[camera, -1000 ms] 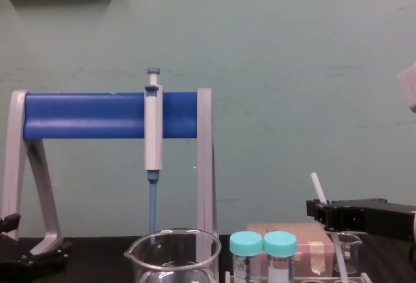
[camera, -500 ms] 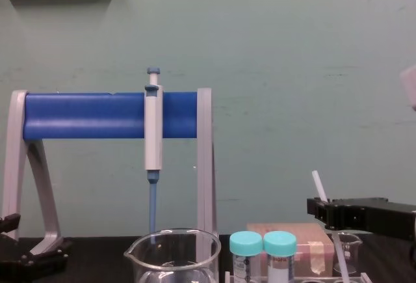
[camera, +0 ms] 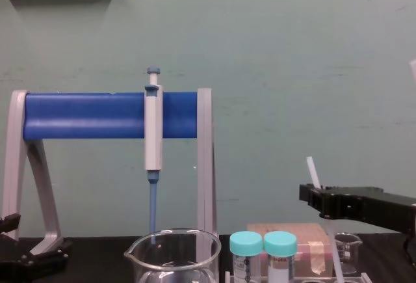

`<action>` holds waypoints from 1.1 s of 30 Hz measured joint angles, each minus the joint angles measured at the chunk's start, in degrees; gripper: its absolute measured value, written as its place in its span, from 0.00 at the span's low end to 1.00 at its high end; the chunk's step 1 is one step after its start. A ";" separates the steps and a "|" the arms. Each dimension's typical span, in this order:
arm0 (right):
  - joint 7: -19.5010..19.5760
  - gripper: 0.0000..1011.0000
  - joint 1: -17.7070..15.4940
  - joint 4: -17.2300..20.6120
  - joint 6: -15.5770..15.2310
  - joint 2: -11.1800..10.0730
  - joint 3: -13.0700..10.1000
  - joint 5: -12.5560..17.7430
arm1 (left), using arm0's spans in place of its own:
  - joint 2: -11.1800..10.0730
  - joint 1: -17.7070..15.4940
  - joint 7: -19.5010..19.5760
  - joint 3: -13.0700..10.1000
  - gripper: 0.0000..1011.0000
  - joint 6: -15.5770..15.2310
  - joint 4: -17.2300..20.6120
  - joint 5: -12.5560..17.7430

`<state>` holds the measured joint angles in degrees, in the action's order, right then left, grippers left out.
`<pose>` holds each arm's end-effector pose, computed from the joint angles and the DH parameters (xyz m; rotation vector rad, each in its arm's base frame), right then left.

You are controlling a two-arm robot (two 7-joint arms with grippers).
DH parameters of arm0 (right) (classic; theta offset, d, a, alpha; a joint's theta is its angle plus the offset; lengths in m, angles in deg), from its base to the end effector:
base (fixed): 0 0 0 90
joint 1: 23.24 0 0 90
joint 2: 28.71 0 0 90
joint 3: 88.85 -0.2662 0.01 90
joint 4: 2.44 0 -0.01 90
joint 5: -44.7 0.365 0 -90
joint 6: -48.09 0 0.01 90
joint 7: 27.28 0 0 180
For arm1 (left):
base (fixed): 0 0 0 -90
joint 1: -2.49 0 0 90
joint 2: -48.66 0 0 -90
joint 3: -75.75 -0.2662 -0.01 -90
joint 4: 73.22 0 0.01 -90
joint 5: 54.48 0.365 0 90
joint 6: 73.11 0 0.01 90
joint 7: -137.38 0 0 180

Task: Pick up the stirring rod with one hand, then place it down.

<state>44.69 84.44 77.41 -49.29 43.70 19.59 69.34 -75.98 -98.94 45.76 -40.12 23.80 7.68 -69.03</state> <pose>0.4510 0.0104 -0.2377 -0.0283 0.1090 -1.0047 0.4073 0.0542 -0.2939 0.3044 -0.2849 1.2478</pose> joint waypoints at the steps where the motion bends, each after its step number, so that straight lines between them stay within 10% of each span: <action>1: -0.52 0.07 -0.16 0.01 0.84 0.01 -0.10 0.19 | 0.00 0.00 0.00 0.00 0.99 0.00 0.00 0.00; 33: -3.44 0.07 -2.89 8.91 12.70 -0.77 -4.35 0.75 | 0.00 0.00 0.00 0.00 0.99 0.00 0.00 0.00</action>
<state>41.26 81.55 86.32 -36.59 42.93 15.24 70.09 -75.98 -98.94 45.76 -40.12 23.80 7.68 -69.03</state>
